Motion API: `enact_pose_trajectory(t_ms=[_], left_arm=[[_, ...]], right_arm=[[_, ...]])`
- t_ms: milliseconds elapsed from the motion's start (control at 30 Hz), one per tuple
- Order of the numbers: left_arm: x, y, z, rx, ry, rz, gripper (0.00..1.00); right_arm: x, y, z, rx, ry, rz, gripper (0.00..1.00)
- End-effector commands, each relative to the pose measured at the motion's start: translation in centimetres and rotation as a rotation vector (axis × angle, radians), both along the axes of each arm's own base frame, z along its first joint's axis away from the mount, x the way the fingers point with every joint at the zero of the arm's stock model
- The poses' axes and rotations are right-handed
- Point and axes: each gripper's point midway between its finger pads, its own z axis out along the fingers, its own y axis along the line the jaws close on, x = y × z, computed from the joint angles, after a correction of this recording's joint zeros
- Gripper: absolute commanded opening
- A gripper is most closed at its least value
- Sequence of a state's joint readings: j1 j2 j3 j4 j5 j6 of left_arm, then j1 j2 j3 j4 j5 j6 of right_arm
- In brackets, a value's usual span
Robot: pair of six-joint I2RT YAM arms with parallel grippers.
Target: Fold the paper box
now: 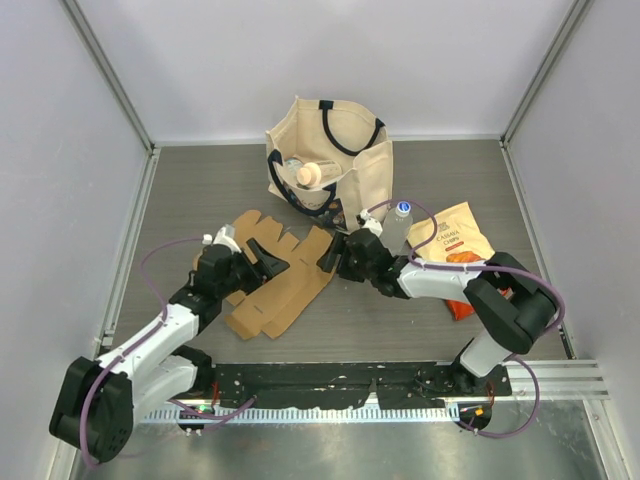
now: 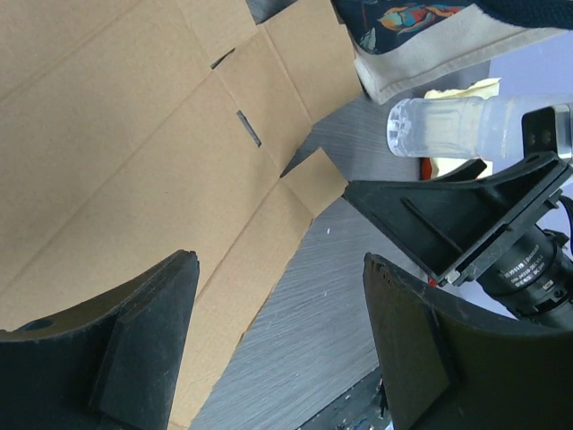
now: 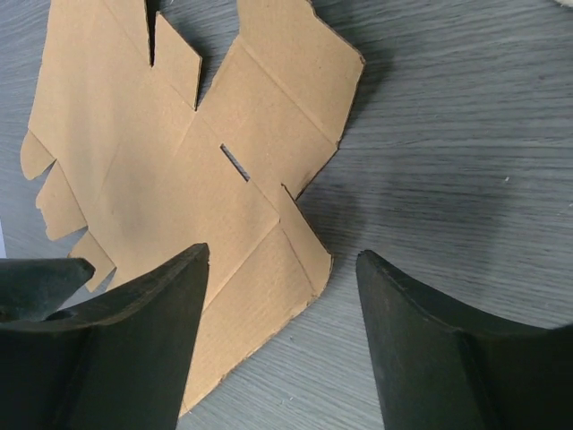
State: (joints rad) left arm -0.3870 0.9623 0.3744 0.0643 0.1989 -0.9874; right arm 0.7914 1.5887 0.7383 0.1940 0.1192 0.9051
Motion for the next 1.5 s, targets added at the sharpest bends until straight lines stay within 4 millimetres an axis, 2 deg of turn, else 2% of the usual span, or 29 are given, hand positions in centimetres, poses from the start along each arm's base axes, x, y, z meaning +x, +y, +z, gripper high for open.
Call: enact_pose_trajectory(t_ms=[0, 167, 200, 267, 333, 367, 467, 500, 533, 600, 633, 667, 700, 767, 800, 867, 900, 1067, 1100, 1133, 1200, 1233, 1267, 1300, 1333, 1367, 1400, 1433, 1467], left_arm=[[0.0, -1.1, 1.9, -0.064, -0.073, -0.037, 0.78], [-0.8, -1.5, 2.5, -0.054, -0.069, -0.095, 0.78], [-0.6, -1.8, 3.1, -0.049, -0.073, -0.112, 0.79], [-1.2, -2.2, 3.0, -0.038, -0.037, -0.154, 0.79], [-1.2, -3.0, 4.1, -0.054, -0.048, -0.213, 0.78], [-1.6, -3.2, 3.8, -0.053, -0.024, -0.23, 0.77], [-1.8, -3.8, 3.5, -0.065, -0.004, -0.267, 0.72], [-1.9, -3.9, 3.3, -0.062, 0.004, -0.272, 0.7], [-1.9, -4.1, 3.3, -0.062, 0.006, -0.277, 0.7], [-2.2, -5.1, 3.3, -0.055, 0.012, -0.305, 0.68], [-2.4, -5.5, 3.3, -0.046, 0.013, -0.313, 0.67], [-3.2, -6.4, 3.3, -0.038, 0.008, -0.347, 0.68], [-2.9, -6.7, 3.7, -0.018, -0.015, -0.329, 0.67], [-3.8, -7.6, 3.8, 0.007, -0.034, -0.356, 0.68], [-3.6, -7.6, 4.4, 0.019, -0.058, -0.345, 0.68], [-3.8, -7.4, 4.6, 0.041, -0.062, -0.348, 0.7], [-3.4, -7.3, 5.6, 0.048, -0.087, -0.334, 0.72], [-3.6, -6.2, 7.0, 0.126, -0.121, -0.344, 0.78], [-3.4, -6.4, 7.9, 0.127, -0.142, -0.356, 0.78], [-3.6, -6.7, 7.7, 0.134, -0.129, -0.388, 0.77], [-3.3, -7.6, 8.8, 0.136, -0.15, -0.445, 0.74], [-3.8, -8.6, 7.9, 0.133, -0.104, -0.509, 0.72], [-3.6, -9.5, 8.9, 0.128, -0.122, -0.539, 0.67], [-3.6, -10.0, 8.8, 0.157, -0.141, -0.577, 0.64], [-3.7, -10.4, 7.8, 0.202, -0.117, -0.595, 0.61], [-3.6, -11.0, 8.1, 0.27, -0.161, -0.576, 0.6], [-3.5, -11.1, 8.0, 0.316, -0.191, -0.559, 0.6], [-4.6, -12.6, 8.4, 0.335, -0.261, -0.595, 0.61], [-5.0, -12.9, 8.6, 0.343, -0.303, -0.591, 0.63]], right_arm=[[0.6, 0.7, -0.3, 0.022, -0.013, -0.025, 0.69], [-0.1, 1.9, -0.9, 0.02, -0.011, 0.03, 0.62], [-0.1, 1.9, -1.1, 0.016, -0.016, 0.034, 0.6], [-0.1, 1.4, -1.6, 0.002, -0.022, 0.017, 0.56], [0.0, 1.3, -1.4, 0.008, -0.029, 0.011, 0.45], [0.1, 1.3, -1.4, 0.005, -0.034, 0.009, 0.42], [0.2, 1.3, -0.7, 0.01, -0.059, 0.018, 0.26], [0.2, 1.2, -0.7, 0.004, -0.06, 0.014, 0.14], [0.0, 0.9, -0.8, -0.001, -0.06, 0.012, 0.08], [-0.1, 0.7, 0.0, 0.013, -0.076, 0.012, 0.01], [-0.4, 0.2, -0.1, 0.009, -0.075, 0.004, 0.01], [-0.5, 0.1, 1.0, 0.026, -0.088, 0.0, 0.01], [-0.7, -0.3, 1.2, 0.026, -0.094, -0.007, 0.01], [-1.4, -1.4, 1.1, 0.024, -0.092, -0.022, 0.01], [-1.5, -1.6, 2.2, 0.045, -0.113, -0.027, 0.01], [-2.3, -2.2, 2.1, 0.048, -0.112, -0.022, 0.01], [-2.4, -2.3, 2.9, 0.071, -0.128, -0.021, 0.01], [-3.4, -2.7, 2.8, 0.055, -0.125, 0.017, 0.01], [-3.6, -3.0, 2.6, 0.032, -0.128, 0.036, 0.01], [-3.7, -3.0, 2.8, 0.022, -0.135, 0.05, 0.01], [-4.1, -3.7, 2.3, -0.042, -0.141, 0.088, 0.01], [-4.1, -4.0, 2.8, -0.053, -0.155, 0.094, 0.01], [-4.2, -4.3, 2.9, -0.067, -0.157, 0.1, 0.01], [-4.3, -5.0, 2.7, -0.086, -0.143, 0.109, 0.01], [-4.2, -5.4, 2.9, -0.1, -0.154, 0.118, 0.01], [-4.2, -5.8, 3.9, -0.095, -0.179, 0.115, 0.01], [-4.1, -6.6, 3.9, -0.122, -0.177, 0.097, 0.01], [-4.1, -6.9, 4.5, -0.122, -0.19, 0.088, 0.01], [-4.1, -7.3, 5.2, -0.123, -0.201, 0.077, 0.01]])
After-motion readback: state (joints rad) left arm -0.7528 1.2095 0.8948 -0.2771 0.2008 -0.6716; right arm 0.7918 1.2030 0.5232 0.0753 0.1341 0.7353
